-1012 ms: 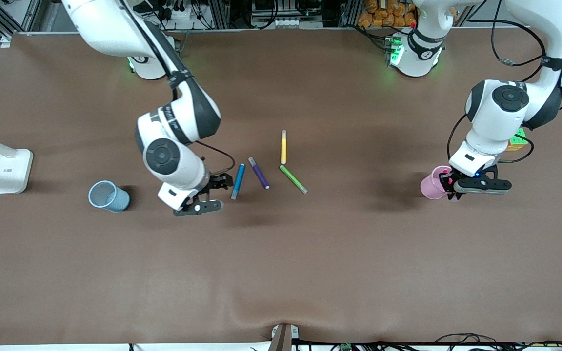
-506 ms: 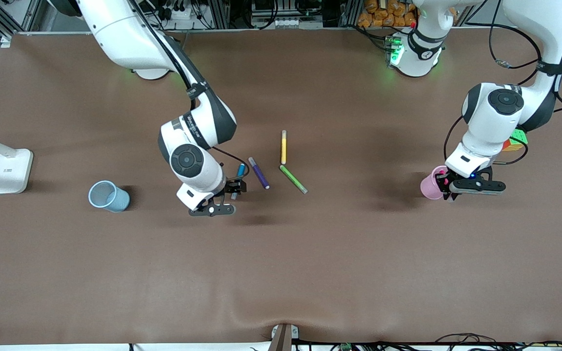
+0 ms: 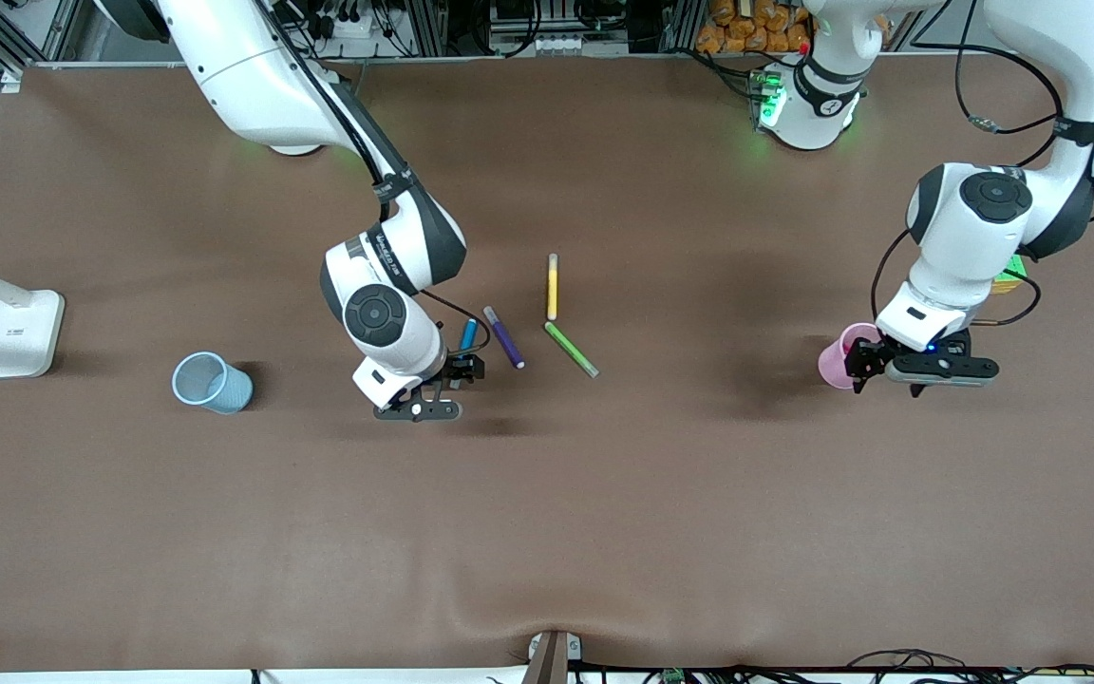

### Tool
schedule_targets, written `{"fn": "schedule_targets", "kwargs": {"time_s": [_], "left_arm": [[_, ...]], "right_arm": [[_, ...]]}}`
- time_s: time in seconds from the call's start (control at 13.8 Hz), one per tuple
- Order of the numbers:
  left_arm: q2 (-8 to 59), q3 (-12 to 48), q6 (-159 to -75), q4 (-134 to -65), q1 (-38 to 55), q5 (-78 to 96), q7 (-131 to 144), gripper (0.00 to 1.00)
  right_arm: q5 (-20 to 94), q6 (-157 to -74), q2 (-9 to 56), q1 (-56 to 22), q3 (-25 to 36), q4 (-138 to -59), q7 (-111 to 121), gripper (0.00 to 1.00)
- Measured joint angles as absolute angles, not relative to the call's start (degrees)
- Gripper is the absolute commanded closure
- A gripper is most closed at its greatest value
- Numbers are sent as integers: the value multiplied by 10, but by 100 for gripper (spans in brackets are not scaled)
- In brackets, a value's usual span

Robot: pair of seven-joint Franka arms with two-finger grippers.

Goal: Place pink and blue markers in matching cups
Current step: 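Carry the pink marker over the pink cup while the right gripper lowers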

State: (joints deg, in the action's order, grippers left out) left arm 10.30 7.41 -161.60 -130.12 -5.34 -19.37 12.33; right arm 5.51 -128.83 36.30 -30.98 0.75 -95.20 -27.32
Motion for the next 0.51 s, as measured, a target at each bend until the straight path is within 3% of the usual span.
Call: {"fn": "schedule_targets", "kwargs": {"time_s": [0.51], "left_arm": [[102,100,-1475,-1214,-52,-194,124,0]], "right_arm": [[55,-1291,368,-314,8,-958,-301,0]]}}
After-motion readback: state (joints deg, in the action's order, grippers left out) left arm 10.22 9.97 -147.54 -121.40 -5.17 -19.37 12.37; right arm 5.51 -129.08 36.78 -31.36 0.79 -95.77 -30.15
